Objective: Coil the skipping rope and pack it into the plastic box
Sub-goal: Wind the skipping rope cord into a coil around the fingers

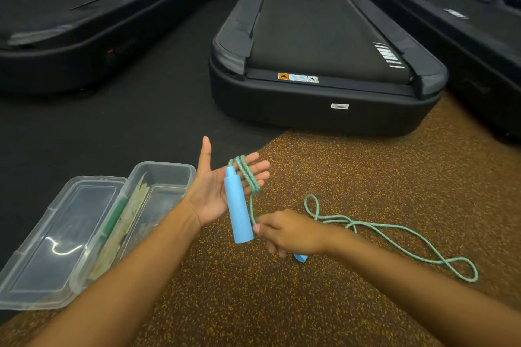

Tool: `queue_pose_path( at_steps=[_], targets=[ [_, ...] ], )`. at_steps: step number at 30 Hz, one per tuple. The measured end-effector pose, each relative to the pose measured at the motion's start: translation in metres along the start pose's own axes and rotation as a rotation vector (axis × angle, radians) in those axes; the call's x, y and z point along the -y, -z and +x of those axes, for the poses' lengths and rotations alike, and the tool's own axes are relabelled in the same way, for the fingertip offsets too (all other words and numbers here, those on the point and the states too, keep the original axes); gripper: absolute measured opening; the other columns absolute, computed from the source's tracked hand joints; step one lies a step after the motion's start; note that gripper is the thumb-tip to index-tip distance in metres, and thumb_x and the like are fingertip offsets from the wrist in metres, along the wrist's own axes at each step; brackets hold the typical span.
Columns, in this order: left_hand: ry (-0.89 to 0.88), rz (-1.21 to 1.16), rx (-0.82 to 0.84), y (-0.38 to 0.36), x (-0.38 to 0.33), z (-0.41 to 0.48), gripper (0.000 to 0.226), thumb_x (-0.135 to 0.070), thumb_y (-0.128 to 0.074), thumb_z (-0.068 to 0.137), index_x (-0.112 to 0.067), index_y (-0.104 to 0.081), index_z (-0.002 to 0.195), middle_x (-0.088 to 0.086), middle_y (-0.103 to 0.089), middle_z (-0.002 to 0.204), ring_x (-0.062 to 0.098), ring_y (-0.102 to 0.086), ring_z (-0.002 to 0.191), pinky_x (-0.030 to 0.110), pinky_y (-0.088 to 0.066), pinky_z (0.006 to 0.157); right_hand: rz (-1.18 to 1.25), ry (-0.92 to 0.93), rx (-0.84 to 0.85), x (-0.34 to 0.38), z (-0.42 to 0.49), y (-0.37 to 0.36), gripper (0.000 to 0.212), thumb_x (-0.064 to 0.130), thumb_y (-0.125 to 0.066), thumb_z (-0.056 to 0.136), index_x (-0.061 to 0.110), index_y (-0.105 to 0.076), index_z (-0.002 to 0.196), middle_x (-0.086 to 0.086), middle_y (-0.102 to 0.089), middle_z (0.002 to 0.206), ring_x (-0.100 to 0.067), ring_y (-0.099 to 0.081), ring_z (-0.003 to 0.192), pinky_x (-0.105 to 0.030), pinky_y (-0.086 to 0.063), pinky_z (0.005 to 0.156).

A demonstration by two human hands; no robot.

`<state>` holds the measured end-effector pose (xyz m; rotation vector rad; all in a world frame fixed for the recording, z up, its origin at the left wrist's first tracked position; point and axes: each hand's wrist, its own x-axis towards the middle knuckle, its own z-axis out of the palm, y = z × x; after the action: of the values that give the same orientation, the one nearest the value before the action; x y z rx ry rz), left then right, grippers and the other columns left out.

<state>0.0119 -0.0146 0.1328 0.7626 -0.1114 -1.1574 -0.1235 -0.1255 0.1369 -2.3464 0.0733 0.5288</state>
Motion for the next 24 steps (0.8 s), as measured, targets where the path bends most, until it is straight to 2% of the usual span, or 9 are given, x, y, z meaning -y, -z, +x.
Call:
queue_pose_path(
  at_steps=[2, 4, 6, 8, 11, 13, 14, 20, 24],
  targets=[
    [0.008, 0.022, -0.007, 0.002, -0.002, 0.000, 0.098, -0.081, -0.029, 0.073, -0.002, -0.052, 0.126, 0.023, -0.056, 0.129, 0.034, -0.056, 0.118, 0.043, -0.048, 0.094, -0.198, 0.047, 0.006, 0.009, -0.005, 0.010, 0.026, 0.030, -0.038, 0.097, 0.015, -0.047, 0.077, 0.001, -0.059, 0.067, 0.002, -0.050, 0.046, -0.028, -0.039, 0.064],
    [0.033, 0.046, -0.007, 0.002, -0.002, -0.001, 0.099, -0.081, -0.029, 0.072, -0.001, -0.051, 0.126, 0.024, -0.056, 0.129, 0.033, -0.057, 0.117, 0.043, -0.049, 0.093, -0.303, 0.078, -0.011, 0.015, -0.009, 0.022, 0.028, 0.032, -0.042, 0.095, 0.012, -0.050, 0.077, -0.002, -0.059, 0.069, -0.010, -0.049, 0.058, -0.030, -0.038, 0.066],
    [0.070, 0.067, -0.002, 0.002, 0.000, -0.002, 0.101, -0.082, -0.030, 0.071, 0.000, -0.050, 0.127, 0.024, -0.056, 0.128, 0.033, -0.057, 0.117, 0.042, -0.049, 0.093, -0.381, 0.086, -0.042, 0.018, -0.011, 0.032, 0.029, 0.035, -0.044, 0.094, 0.015, -0.051, 0.074, -0.001, -0.053, 0.063, -0.016, -0.044, 0.060, -0.034, -0.040, 0.068],
    [0.117, 0.111, 0.019, 0.000, 0.003, -0.003, 0.102, -0.082, -0.029, 0.070, -0.002, -0.049, 0.129, 0.023, -0.058, 0.127, 0.031, -0.058, 0.116, 0.042, -0.048, 0.095, -0.407, 0.081, -0.081, 0.019, -0.011, 0.041, 0.025, 0.037, -0.047, 0.092, 0.021, -0.053, 0.074, 0.003, -0.048, 0.060, -0.011, -0.043, 0.056, -0.037, -0.044, 0.069],
    [0.182, 0.209, 0.068, -0.003, 0.007, -0.003, 0.101, -0.084, -0.024, 0.069, -0.005, -0.054, 0.124, 0.016, -0.069, 0.108, 0.025, -0.068, 0.094, 0.036, -0.055, 0.083, -0.371, 0.097, -0.164, 0.020, -0.010, 0.050, 0.024, 0.038, -0.052, 0.089, 0.017, -0.062, 0.085, -0.002, -0.060, 0.073, -0.017, -0.051, 0.066, -0.039, -0.047, 0.070],
    [0.216, 0.254, 0.102, -0.006, 0.010, -0.004, 0.099, -0.084, -0.023, 0.069, -0.003, -0.061, 0.111, 0.013, -0.071, 0.090, 0.019, -0.068, 0.075, 0.030, -0.056, 0.068, -0.342, 0.119, -0.222, 0.019, -0.009, 0.056, 0.023, 0.036, -0.056, 0.087, 0.014, -0.063, 0.082, -0.002, -0.060, 0.075, -0.021, -0.055, 0.070, -0.040, -0.046, 0.068],
    [0.231, 0.276, 0.120, -0.007, 0.012, -0.004, 0.099, -0.084, -0.023, 0.068, -0.003, -0.064, 0.106, 0.013, -0.071, 0.088, 0.019, -0.068, 0.074, 0.028, -0.055, 0.067, -0.319, 0.126, -0.243, 0.019, -0.009, 0.058, 0.022, 0.035, -0.058, 0.086, 0.015, -0.062, 0.079, 0.000, -0.059, 0.072, -0.022, -0.056, 0.070, -0.039, -0.046, 0.067],
    [0.314, 0.314, 0.238, -0.012, 0.018, -0.002, 0.107, -0.085, -0.021, 0.067, 0.000, -0.058, 0.120, 0.024, -0.063, 0.114, 0.031, -0.064, 0.100, 0.038, -0.050, 0.095, -0.144, 0.123, -0.384, 0.011, -0.005, 0.068, 0.018, 0.030, -0.072, 0.075, 0.015, -0.065, 0.083, 0.014, -0.048, 0.062, 0.000, -0.044, 0.057, -0.018, -0.034, 0.056],
    [0.325, 0.319, 0.278, -0.011, 0.020, 0.001, 0.109, -0.086, -0.023, 0.065, -0.001, -0.054, 0.127, 0.027, -0.058, 0.122, 0.033, -0.060, 0.109, 0.041, -0.043, 0.102, 0.049, 0.118, -0.391, 0.002, -0.003, 0.069, 0.015, 0.022, -0.074, 0.075, 0.012, -0.066, 0.082, 0.012, -0.051, 0.060, 0.000, -0.043, 0.050, -0.019, -0.037, 0.055]
  ],
)
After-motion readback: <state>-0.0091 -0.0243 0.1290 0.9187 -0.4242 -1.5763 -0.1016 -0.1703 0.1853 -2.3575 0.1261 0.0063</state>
